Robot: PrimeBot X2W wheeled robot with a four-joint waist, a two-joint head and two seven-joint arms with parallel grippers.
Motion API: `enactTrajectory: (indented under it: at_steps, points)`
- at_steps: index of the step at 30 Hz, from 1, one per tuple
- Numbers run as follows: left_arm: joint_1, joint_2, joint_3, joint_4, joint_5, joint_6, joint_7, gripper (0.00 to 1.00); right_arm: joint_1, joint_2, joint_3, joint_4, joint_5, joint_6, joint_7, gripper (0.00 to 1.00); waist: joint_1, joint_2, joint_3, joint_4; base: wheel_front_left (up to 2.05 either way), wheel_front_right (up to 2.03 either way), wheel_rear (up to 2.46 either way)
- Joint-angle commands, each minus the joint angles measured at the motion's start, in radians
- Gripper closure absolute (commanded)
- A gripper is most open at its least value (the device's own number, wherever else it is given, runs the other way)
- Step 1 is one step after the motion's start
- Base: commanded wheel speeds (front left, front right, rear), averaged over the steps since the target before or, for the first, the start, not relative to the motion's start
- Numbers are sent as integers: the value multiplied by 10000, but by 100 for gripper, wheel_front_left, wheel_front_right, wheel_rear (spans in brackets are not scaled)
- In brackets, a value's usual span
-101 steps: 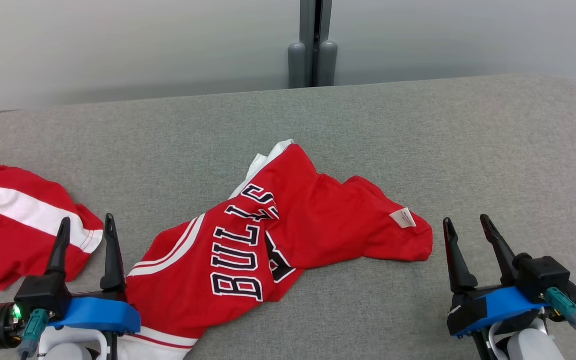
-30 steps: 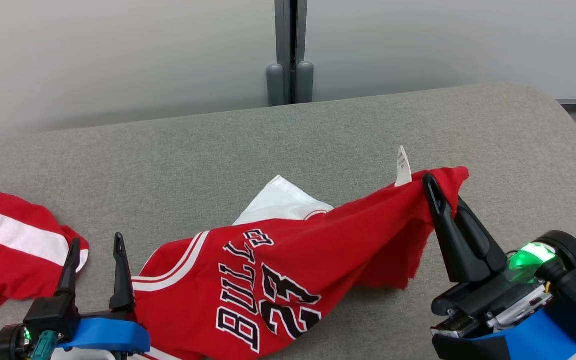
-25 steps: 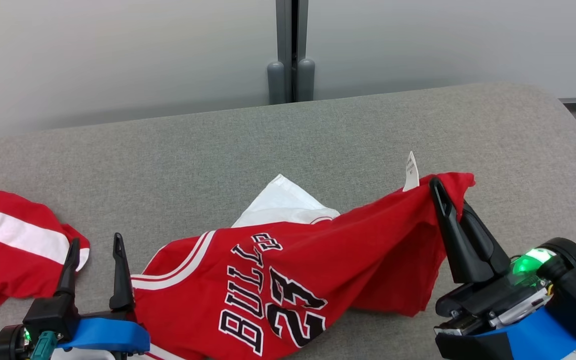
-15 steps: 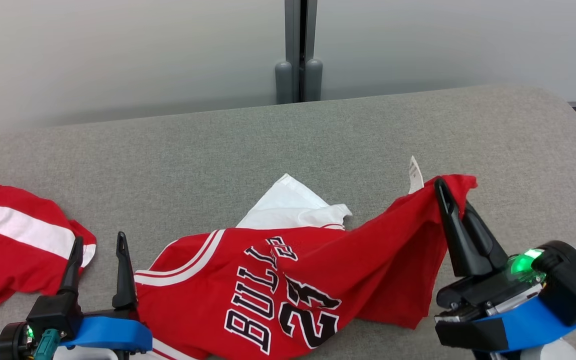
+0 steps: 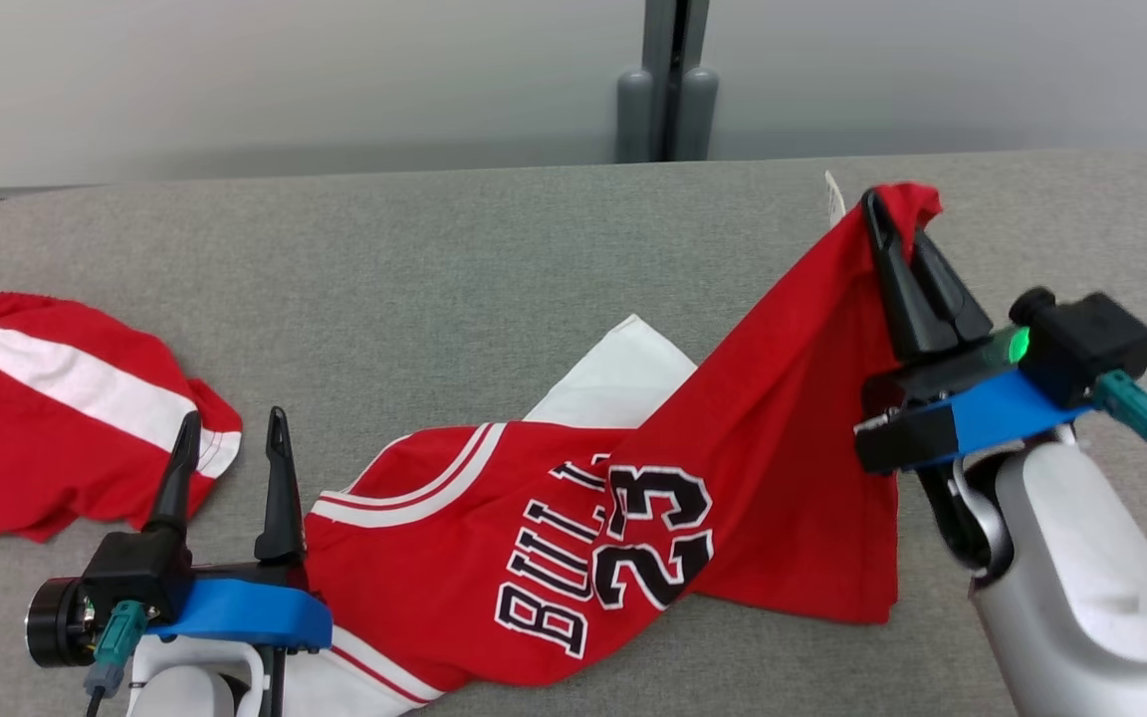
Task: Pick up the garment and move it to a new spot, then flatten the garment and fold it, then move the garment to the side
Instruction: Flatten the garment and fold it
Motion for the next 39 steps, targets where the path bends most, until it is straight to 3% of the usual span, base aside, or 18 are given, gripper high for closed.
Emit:
enactTrajectory:
  at_steps: [1, 11, 23, 24, 25, 26, 32, 39]
  points:
    - [-241, 0, -57, 51, -69, -53, -51, 0, -550, -116, 0, 423, -74, 1, -101, 100, -1, 0, 248, 292, 0, 0, 0]
    - [-867, -38, -687, 234, -392, 22, -49, 0, -3532, -689, 36, 3866, -627, 1, -221, 100, -1, 0, 963, 1303, 0, 0, 0]
    - [-1368, -37, -1241, 163, -785, 229, -51, 0, -5719, -940, -971, 6711, -1715, 1, -224, 100, -1, 0, 1662, 1954, 0, 0, 0]
    - [-1389, -41, -1286, 163, -823, 253, -51, 0, -5855, -920, -1007, 6965, -1771, 1, -224, 72, -1, 0, 1699, 1978, 0, 0, 0]
    - [-1397, -42, -1324, 164, -846, 276, -51, 0, -5966, -904, -1016, 7182, -1838, 1, -224, 52, -1, 0, 1728, 1995, 0, 0, 0]
    - [-1401, -41, -1350, 162, -854, 296, -51, 0, -6063, -881, -1056, 7322, -1895, 1, -226, 3, -1, 0, 1751, 2002, 0, 0, 0]
    - [-1432, -38, -1277, 216, -839, 361, -51, 0, -5674, -700, -1209, 7299, -1839, 1, -225, 0, -1, 0, 1727, 1844, 0, 0, 0]
    - [-953, 3, -723, 184, -514, 295, -51, 0, -4518, -760, -1398, 6144, -1259, 1, -225, 0, -1, 0, 1221, 1315, 0, 0, 0]
